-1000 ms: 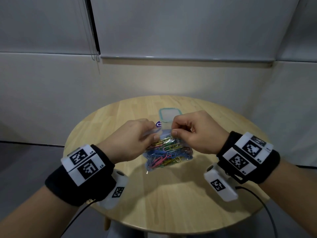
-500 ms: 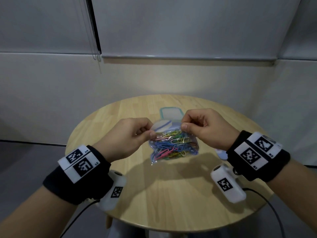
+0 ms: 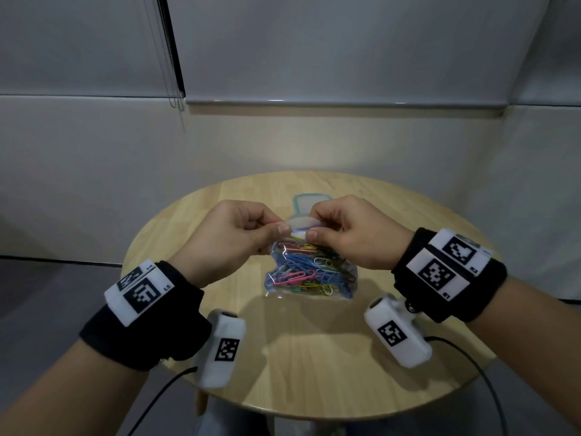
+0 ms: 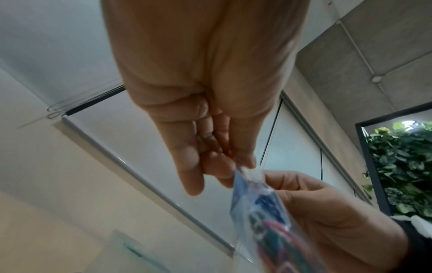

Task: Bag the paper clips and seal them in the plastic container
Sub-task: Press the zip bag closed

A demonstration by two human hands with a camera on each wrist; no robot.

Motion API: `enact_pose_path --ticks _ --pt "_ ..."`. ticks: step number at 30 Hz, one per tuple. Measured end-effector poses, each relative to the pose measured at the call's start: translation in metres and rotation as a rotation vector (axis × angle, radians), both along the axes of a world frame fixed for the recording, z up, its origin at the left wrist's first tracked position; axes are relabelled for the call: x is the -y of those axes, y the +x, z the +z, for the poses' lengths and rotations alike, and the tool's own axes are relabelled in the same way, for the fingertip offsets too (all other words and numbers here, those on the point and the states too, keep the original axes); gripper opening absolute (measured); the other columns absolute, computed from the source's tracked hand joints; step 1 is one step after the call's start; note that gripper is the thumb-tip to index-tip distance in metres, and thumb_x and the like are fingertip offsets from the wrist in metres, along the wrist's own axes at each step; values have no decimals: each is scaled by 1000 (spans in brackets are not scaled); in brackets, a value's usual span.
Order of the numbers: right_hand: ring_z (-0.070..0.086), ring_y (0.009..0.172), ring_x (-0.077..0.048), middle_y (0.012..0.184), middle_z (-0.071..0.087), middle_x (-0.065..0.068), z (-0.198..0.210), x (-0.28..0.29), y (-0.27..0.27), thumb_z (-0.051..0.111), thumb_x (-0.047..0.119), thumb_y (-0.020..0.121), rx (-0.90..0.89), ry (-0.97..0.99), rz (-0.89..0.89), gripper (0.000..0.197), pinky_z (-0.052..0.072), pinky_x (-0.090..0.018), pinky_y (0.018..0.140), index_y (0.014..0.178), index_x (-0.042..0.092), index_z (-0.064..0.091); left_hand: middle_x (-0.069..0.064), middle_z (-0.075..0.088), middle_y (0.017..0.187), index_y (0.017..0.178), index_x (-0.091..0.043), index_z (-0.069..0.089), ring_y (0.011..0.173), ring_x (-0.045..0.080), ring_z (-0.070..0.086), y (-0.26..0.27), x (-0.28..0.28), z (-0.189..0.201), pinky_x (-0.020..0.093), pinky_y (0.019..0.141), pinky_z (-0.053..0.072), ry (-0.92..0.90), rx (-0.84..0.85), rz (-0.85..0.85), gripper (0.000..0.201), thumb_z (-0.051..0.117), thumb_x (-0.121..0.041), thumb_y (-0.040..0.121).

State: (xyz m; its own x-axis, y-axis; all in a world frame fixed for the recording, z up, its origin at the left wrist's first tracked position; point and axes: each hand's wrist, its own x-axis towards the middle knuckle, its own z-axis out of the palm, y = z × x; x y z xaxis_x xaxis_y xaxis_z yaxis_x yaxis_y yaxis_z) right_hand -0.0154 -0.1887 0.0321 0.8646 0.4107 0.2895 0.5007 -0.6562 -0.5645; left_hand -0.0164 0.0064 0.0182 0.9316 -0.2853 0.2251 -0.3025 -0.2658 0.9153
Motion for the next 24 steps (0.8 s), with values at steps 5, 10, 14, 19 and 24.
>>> enact_pose_path --ticks 5,10,14,19,24 --pt "40 55 -5 57 43 10 -3 1 -1 62 14 85 44 -11 -77 35 33 -26 56 58 24 42 -6 65 56 75 -11 72 55 10 55 3 -8 -1 33 63 51 153 102 43 13 69 -7 87" --pt "44 59 -12 61 48 7 -4 -2 -4 60 16 87 11 -10 -54 26 38 -30 60 64 21 49 9 71 66 73 -18 71 61 26 62 1 -3 0 54 71 57 168 156 90 15 66 -32 73" --pt "43 57 -10 61 48 7 -5 -8 -5 56 17 89 2 -32 -30 28 37 -30 58 63 23 45 11 73 71 73 -17 70 65 24 66 0 -2 5 52 72 58 210 162 64 16 65 -32 76" --pt "48 62 -18 64 52 1 -6 -11 -7 55 20 90 55 -43 -4 18 43 -38 61 73 14 52 -6 66 59 76 -13 70 53 1 55 -1 4 10 21 54 46 349 218 29 14 67 -19 88" --pt "55 69 -23 70 63 -5 -6 -10 -7 56 25 89 128 -84 18 16 48 -40 66 81 11 58 1 68 68 77 -17 68 64 11 56 -5 7 9 35 64 47 426 241 -7 16 65 -27 90"
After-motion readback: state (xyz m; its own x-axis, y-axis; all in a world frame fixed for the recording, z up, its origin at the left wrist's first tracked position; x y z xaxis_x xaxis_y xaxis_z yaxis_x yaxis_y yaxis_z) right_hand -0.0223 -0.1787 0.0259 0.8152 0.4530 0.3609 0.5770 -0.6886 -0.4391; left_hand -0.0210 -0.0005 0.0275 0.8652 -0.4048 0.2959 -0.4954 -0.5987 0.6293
